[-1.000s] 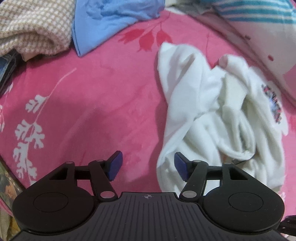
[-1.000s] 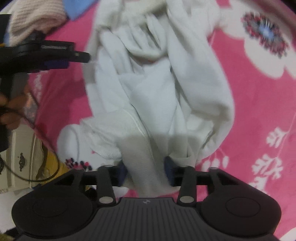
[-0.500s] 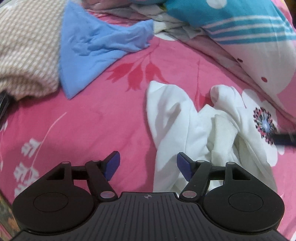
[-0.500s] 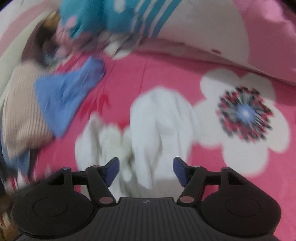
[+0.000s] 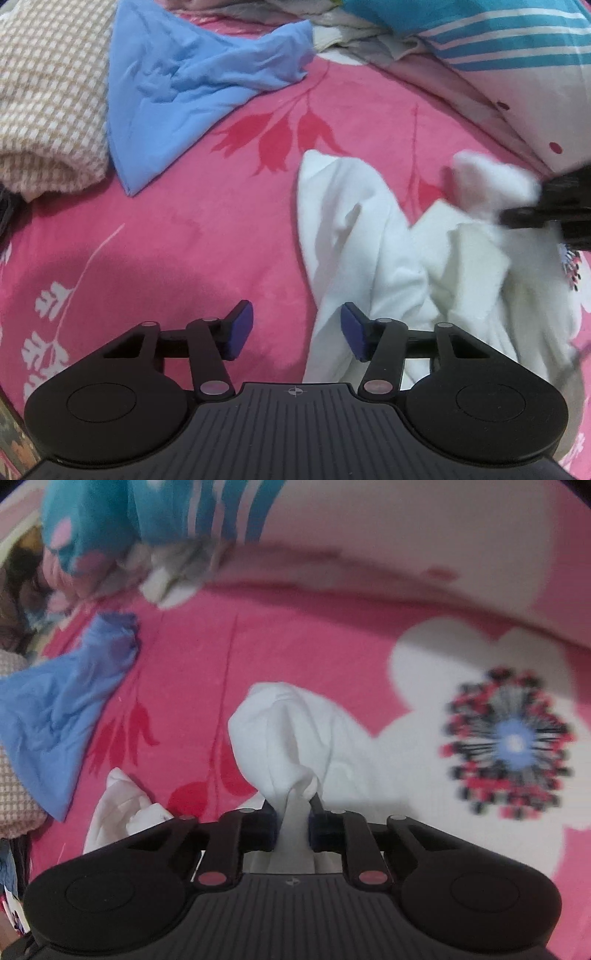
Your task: Fold clothes
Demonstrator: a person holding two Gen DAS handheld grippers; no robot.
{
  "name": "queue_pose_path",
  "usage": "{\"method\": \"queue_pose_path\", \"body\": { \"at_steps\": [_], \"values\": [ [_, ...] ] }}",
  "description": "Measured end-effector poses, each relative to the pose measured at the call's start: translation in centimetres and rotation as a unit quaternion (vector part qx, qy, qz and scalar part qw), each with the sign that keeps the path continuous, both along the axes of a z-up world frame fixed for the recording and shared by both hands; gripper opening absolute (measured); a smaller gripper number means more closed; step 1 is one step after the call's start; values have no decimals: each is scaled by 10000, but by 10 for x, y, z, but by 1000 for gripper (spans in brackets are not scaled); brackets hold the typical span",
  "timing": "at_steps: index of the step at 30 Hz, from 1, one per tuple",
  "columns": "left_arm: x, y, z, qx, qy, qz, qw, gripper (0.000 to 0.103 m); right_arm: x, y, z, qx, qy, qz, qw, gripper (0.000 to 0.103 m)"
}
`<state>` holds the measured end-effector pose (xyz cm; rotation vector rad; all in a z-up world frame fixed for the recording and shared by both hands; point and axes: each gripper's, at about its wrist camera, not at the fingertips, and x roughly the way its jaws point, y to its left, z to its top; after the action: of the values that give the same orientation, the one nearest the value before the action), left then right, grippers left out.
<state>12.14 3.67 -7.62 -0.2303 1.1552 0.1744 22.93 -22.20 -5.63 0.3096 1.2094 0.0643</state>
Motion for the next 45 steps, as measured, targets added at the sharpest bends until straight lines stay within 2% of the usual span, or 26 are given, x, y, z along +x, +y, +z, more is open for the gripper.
{"method": "queue_pose_path", "body": {
  "at_steps": [5, 9, 14, 17, 19, 21, 23, 27, 30, 33, 35, 37, 38, 40, 42, 44, 45],
  "values": [
    [-4, 10, -6, 5, 202, 116, 9997, 45, -56, -60, 36, -51, -291, -843, 9960, 14],
    [-7, 17, -10, 32, 318, 170, 9993, 44, -95, -110, 34, -179, -224, -1638, 9861, 13],
    [-9, 23, -14, 103, 385, 169, 9991, 45, -120, -155, -16, -121, 345, -2534, 9667, 13],
    [-10, 25, -13, 122, 358, 129, 9992, 45, -124, -173, -51, 276, 856, -3058, 9478, 27],
    [-10, 24, -10, 93, 267, 83, 9996, 47, -123, -179, -51, 455, 919, -3260, 9398, 34],
    [-10, 24, -6, 22, 149, 52, 9999, 50, -124, -180, -35, 364, 932, -3189, 9425, 58],
    [-10, 25, -1, -72, 27, 70, 9999, 52, -130, -178, -11, 133, 791, -3130, 9464, 65],
    [-12, 25, 8, -252, -257, 124, 9993, 57, -146, -171, 37, -291, 244, -2923, 9556, 67],
    [-12, 21, 13, -315, -462, 72, 9984, 60, -132, -139, 47, -93, -40, -2094, 9778, 68],
    [-9, 12, 15, -250, -517, -140, 9982, 61, -105, -89, 35, 371, -19, -1012, 9942, 69],
    [-7, 5, 14, -214, -490, -295, 9981, 63, -85, -51, 17, 743, 135, -311, 9967, 71],
    [-5, -2, 11, -154, -408, -430, 9981, 63, -70, -21, -9, 894, 392, 79, 9952, 71],
    [-4, -6, 9, -121, -363, -495, 9980, 64, -63, -6, -23, 970, 520, 275, 9936, 71],
    [-3, -12, 4, -66, -238, -593, 9979, 64, -59, 6, -38, 1037, 651, 386, 9917, 62],
    [-3, -15, 0, -36, -137, -617, 9980, 64, -62, 6, -47, 1058, 711, 337, 9913, 33],
    [-6, -15, -3, -39, -113, -583, 9982, 64, -66, 4, -53, 1101, 745, 257, 9908, 10],
    [-8, -14, -4, -36, -113, -563, 9983, 64, -69, -4, -47, 1156, 661, 114, 9910, 5]
  ]
}}
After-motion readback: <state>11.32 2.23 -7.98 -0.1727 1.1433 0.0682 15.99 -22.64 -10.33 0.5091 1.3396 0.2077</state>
